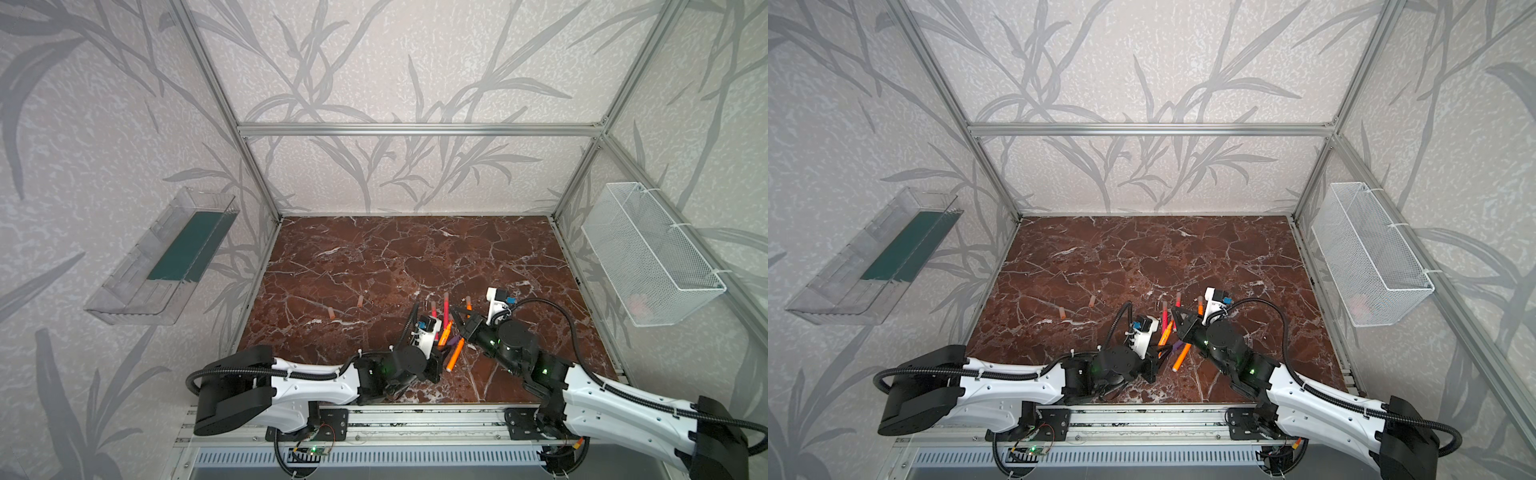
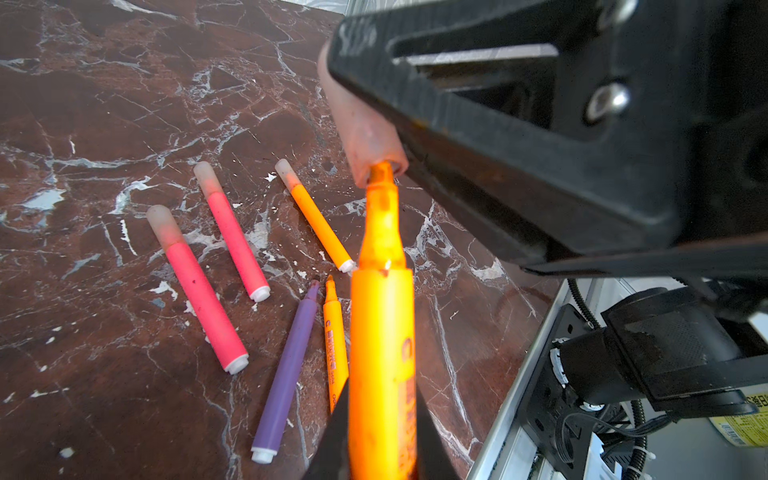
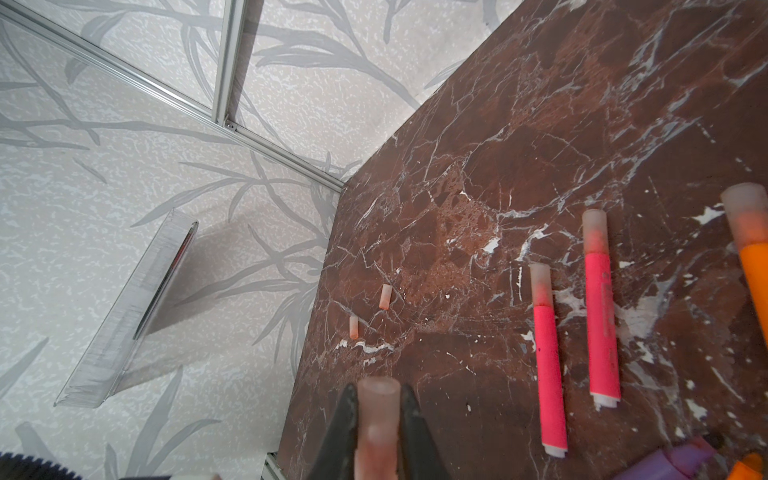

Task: Insert the pens into the pen caps
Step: 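Align the pink cap above the orange marker tip with the right gripper, then push the pink cap down onto the orange marker tip with the right gripper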

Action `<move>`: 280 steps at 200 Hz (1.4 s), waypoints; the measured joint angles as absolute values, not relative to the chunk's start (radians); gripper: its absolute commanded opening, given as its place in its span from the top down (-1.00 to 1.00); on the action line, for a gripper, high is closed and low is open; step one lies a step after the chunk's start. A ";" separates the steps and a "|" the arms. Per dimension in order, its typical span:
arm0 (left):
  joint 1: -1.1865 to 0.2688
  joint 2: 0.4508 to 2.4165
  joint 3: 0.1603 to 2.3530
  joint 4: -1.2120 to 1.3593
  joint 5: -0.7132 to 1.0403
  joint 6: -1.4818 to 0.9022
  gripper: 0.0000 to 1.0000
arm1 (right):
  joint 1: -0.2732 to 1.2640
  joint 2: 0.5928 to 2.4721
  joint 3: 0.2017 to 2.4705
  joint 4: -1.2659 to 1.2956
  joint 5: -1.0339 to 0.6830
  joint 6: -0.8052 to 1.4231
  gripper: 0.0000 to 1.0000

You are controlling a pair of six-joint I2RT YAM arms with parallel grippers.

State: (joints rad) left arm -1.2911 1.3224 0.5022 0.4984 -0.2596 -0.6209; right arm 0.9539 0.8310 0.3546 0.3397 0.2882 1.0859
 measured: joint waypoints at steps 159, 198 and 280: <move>-1.237 1.279 0.497 0.496 -0.187 -0.658 1.00 | 1.137 0.844 0.329 0.429 0.487 1.053 1.00; -1.219 1.252 0.486 0.485 -0.157 -0.659 1.00 | 1.165 0.889 0.329 0.485 0.534 1.047 1.00; -1.212 1.207 0.471 0.442 -0.154 -0.636 1.00 | 1.200 0.939 0.339 0.534 0.583 1.037 0.81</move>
